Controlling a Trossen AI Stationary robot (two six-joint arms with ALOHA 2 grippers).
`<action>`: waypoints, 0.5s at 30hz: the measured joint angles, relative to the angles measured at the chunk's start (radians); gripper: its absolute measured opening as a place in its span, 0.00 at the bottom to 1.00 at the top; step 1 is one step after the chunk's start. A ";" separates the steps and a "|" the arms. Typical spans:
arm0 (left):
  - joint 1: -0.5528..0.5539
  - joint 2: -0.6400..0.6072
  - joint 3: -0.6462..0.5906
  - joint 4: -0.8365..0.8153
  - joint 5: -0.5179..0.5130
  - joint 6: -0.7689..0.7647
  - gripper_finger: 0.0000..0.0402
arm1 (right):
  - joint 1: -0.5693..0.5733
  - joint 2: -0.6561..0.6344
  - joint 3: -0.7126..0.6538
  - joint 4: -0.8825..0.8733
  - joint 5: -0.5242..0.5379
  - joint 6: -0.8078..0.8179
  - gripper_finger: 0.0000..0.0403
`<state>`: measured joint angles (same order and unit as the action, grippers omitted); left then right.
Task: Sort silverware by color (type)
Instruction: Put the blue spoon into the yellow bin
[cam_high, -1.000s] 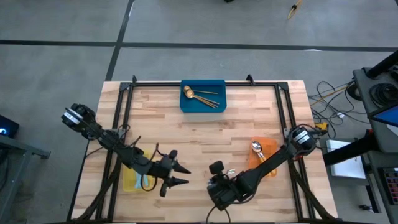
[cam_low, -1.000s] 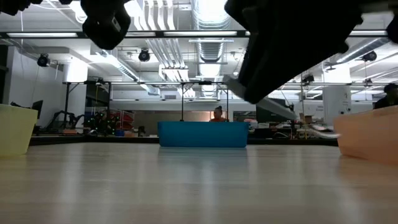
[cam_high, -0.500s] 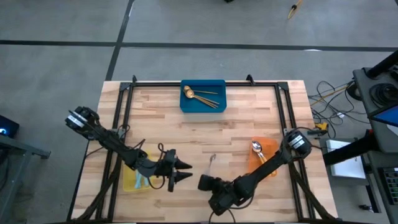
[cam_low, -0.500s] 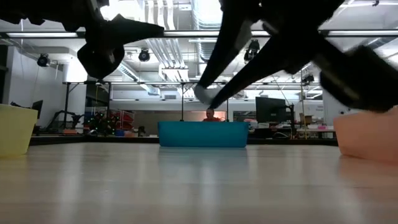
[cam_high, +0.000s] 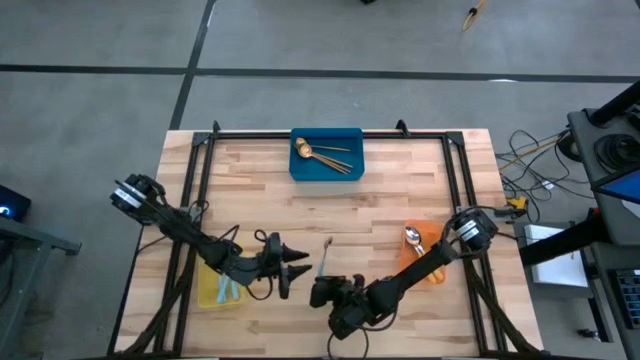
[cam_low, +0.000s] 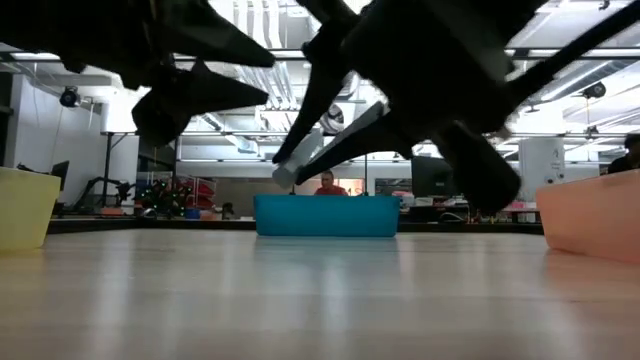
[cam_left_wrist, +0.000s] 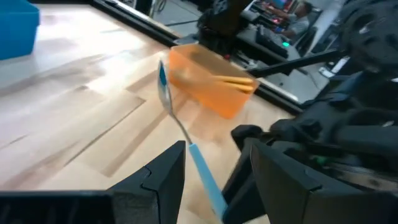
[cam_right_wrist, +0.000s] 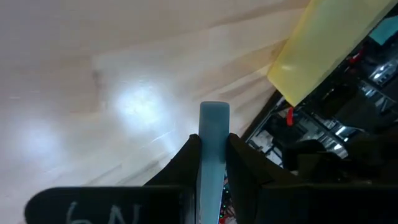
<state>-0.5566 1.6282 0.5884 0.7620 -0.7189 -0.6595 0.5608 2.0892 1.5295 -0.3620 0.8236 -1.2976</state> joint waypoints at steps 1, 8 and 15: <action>0.004 0.005 0.000 -0.001 0.000 0.001 0.41 | -0.004 0.000 0.000 0.009 0.000 -0.004 0.10; 0.052 0.039 0.007 -0.001 -0.010 0.020 0.41 | -0.029 0.000 0.005 0.009 0.016 -0.086 0.10; 0.113 0.039 0.007 0.022 -0.015 0.125 0.41 | -0.054 0.000 0.006 0.013 0.107 -0.279 0.10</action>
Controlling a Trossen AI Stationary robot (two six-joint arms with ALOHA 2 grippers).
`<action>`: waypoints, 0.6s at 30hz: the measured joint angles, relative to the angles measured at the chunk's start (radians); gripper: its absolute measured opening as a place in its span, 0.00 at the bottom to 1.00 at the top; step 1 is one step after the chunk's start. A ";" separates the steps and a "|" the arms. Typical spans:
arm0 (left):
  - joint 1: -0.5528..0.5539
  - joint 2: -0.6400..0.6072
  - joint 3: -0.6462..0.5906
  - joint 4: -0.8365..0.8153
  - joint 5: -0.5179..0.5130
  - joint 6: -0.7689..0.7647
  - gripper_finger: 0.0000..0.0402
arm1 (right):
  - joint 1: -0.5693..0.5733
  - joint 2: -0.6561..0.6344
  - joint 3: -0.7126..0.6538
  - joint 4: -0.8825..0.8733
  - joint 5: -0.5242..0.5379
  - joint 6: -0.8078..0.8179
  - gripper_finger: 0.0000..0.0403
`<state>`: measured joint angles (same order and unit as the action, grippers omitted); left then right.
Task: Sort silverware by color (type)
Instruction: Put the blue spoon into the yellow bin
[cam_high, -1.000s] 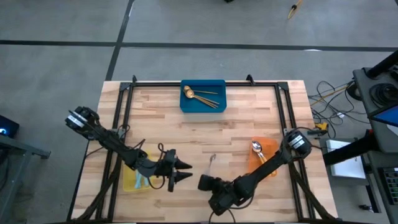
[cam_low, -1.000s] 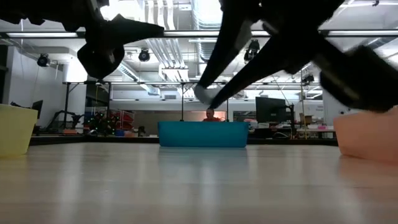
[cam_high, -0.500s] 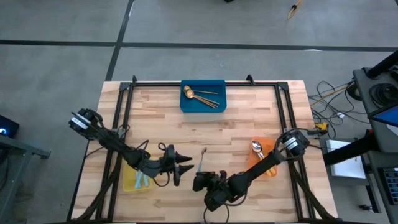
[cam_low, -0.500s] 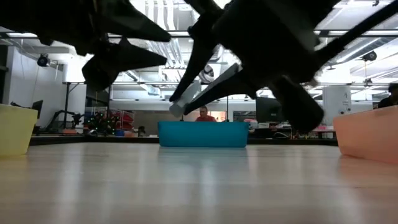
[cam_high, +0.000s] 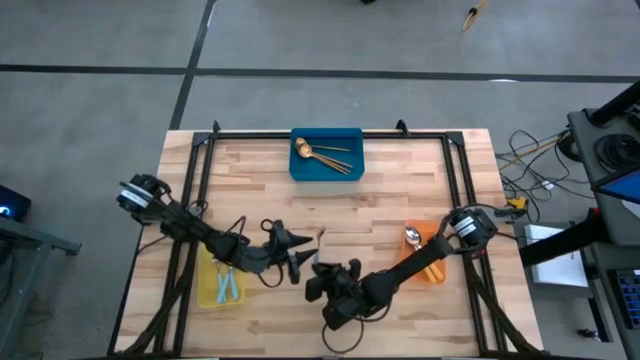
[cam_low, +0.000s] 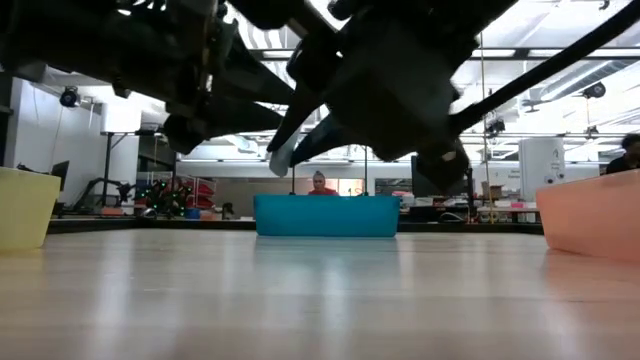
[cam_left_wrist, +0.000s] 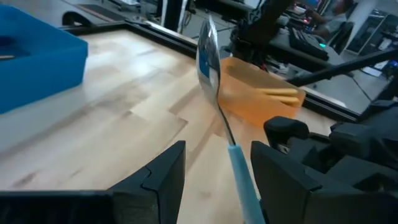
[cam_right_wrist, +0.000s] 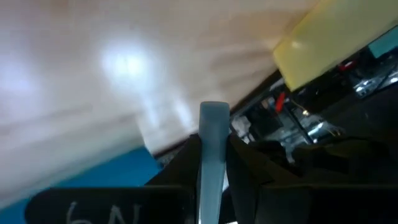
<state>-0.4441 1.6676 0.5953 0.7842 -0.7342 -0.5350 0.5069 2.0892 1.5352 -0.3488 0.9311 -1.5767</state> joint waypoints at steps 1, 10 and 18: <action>0.009 0.000 0.000 0.001 0.001 0.004 0.41 | -0.007 0.000 0.000 0.000 0.014 -0.016 0.10; 0.073 0.000 -0.002 0.000 0.000 0.029 0.41 | -0.060 0.000 0.004 0.003 0.014 -0.126 0.10; 0.109 0.000 0.004 0.002 0.005 0.038 0.37 | -0.064 0.000 0.006 0.009 0.013 -0.163 0.10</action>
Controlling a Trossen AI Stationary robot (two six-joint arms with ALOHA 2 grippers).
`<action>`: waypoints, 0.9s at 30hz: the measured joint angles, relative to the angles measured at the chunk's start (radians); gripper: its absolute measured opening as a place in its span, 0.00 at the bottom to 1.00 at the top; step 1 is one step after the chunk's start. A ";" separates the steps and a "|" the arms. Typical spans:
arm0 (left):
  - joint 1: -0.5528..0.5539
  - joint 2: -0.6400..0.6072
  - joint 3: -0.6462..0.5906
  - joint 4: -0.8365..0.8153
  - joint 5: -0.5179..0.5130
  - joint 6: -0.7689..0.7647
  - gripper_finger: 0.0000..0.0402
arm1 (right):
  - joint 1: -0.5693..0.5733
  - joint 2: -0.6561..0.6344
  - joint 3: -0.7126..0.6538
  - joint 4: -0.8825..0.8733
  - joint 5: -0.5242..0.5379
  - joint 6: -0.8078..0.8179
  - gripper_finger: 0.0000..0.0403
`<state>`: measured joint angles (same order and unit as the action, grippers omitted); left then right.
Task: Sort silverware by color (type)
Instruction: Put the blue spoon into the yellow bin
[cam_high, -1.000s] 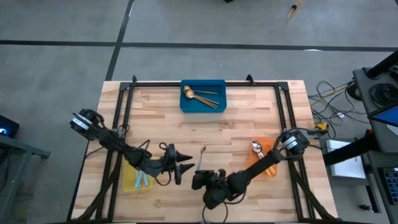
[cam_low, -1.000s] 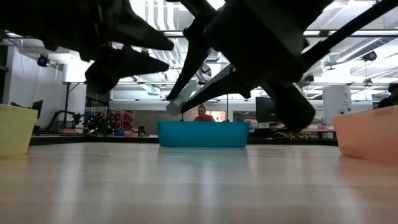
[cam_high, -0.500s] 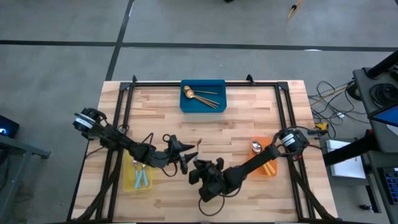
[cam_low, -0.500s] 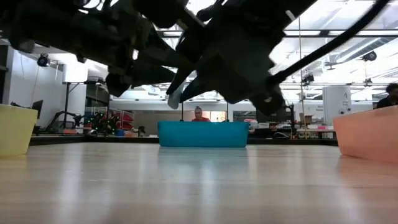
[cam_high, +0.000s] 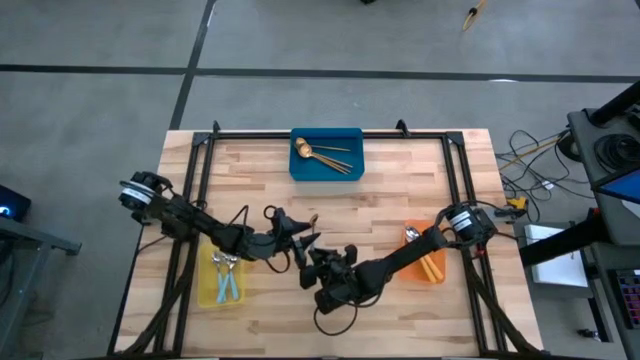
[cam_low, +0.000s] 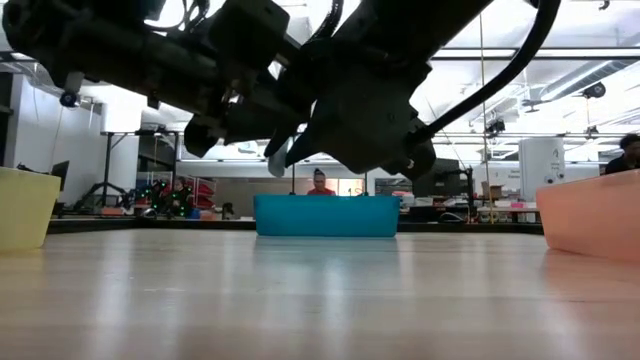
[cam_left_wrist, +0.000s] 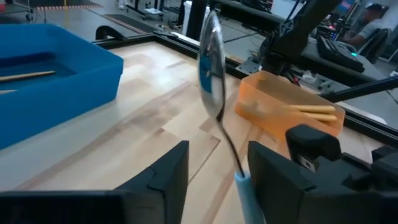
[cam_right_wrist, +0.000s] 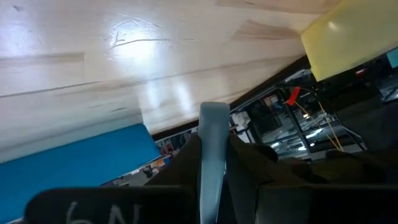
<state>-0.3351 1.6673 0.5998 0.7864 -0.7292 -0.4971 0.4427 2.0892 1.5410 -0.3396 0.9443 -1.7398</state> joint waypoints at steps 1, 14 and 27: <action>0.000 0.000 0.003 0.000 0.000 0.005 0.34 | 0.000 0.000 0.000 0.002 0.000 0.000 0.10; 0.000 -0.002 0.011 0.010 0.011 -0.048 0.02 | 0.000 0.000 0.001 0.009 0.003 -0.005 0.12; 0.000 -0.008 0.004 -0.013 -0.004 -0.055 0.00 | -0.002 0.000 0.005 0.008 -0.001 0.000 0.18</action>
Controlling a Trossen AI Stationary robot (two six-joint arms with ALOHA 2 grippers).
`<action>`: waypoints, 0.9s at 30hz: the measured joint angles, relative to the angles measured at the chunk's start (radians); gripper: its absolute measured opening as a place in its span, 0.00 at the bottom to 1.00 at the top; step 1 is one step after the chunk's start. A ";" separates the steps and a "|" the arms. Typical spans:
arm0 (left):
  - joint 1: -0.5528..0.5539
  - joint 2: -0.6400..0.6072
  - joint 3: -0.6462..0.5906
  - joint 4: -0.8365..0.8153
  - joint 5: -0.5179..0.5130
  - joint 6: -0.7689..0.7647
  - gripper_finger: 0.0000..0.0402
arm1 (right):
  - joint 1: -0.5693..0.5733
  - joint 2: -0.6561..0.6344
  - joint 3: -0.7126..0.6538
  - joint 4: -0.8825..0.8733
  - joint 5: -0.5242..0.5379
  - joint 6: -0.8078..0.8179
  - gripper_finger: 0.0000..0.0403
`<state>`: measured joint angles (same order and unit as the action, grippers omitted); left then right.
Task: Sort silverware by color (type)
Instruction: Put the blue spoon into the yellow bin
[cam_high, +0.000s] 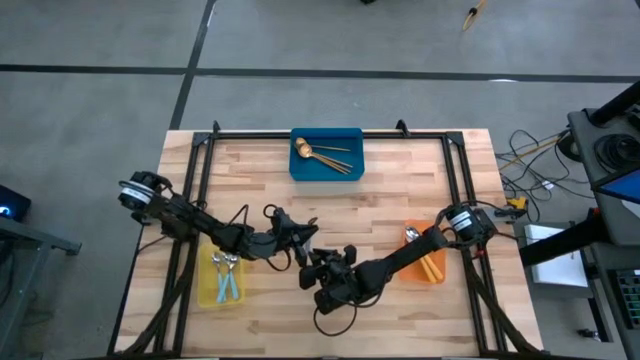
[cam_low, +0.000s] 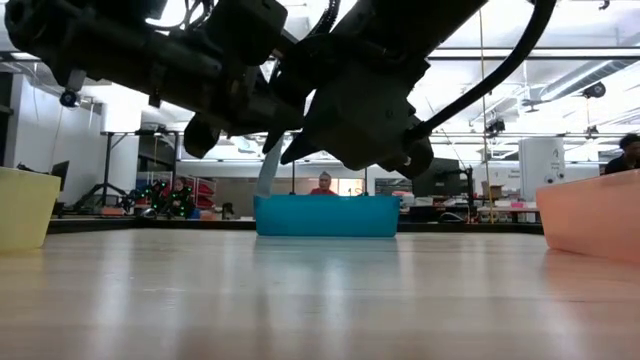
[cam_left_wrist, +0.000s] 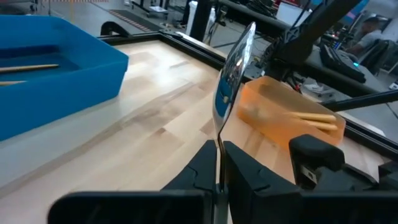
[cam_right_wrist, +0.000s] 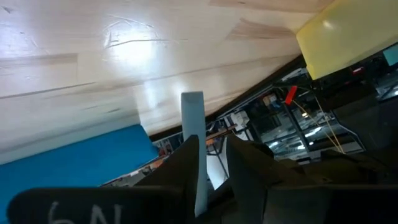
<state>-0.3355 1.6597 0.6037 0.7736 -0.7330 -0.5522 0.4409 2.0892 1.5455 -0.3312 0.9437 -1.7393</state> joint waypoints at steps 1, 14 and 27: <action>0.000 -0.001 0.000 0.001 0.000 0.000 0.00 | 0.000 0.000 0.000 0.000 0.000 0.000 0.18; 0.000 -0.006 -0.004 0.000 0.017 -0.014 0.00 | -0.001 -0.004 0.000 0.000 -0.003 0.011 0.24; -0.002 -0.008 -0.004 0.001 0.018 -0.013 0.00 | 0.006 -0.004 0.000 -0.010 0.000 0.080 0.22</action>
<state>-0.3370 1.6512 0.5999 0.7746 -0.7151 -0.5655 0.4471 2.0853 1.5455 -0.3415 0.9439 -1.6589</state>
